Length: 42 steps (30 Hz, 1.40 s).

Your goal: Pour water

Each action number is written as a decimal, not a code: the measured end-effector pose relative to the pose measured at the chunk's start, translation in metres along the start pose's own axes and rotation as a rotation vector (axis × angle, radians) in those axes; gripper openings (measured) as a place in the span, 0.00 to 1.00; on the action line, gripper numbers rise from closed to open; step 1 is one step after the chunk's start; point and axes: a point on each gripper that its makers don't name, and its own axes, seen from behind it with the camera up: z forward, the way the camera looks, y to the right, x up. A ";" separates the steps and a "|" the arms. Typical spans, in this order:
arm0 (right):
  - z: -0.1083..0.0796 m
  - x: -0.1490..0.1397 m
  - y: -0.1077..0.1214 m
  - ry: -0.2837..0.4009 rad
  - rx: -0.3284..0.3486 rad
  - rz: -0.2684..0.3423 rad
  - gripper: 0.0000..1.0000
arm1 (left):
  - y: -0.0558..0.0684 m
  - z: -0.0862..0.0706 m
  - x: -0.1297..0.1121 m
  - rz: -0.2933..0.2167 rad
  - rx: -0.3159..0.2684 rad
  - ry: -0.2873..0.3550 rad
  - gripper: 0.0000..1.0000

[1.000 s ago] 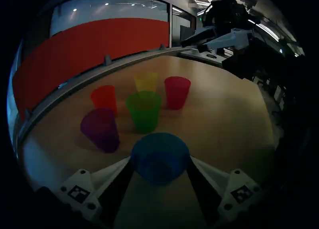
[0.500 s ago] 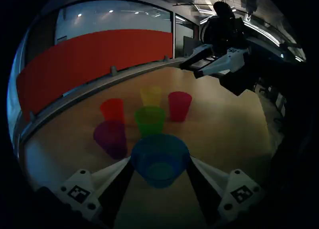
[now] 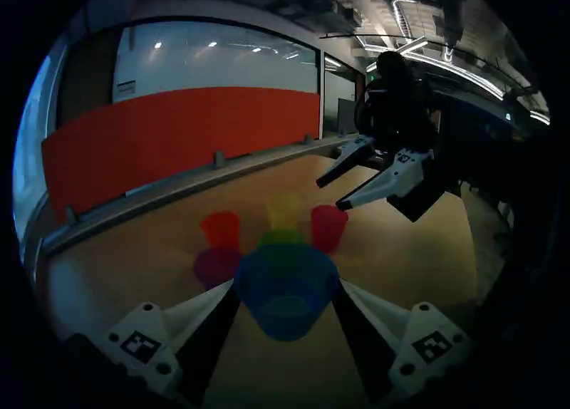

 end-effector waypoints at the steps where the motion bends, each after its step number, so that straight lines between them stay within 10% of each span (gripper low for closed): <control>1: 0.003 -0.001 -0.001 -0.006 0.003 0.000 1.00 | -0.002 -0.002 0.003 0.000 0.006 0.010 0.86; 21: 0.055 -0.023 -0.005 -0.110 0.019 -0.033 1.00 | -0.025 -0.057 0.063 0.000 0.113 0.212 0.86; 42: 0.093 -0.038 -0.006 -0.181 0.019 -0.059 1.00 | -0.028 -0.067 0.068 -0.013 0.124 0.240 0.86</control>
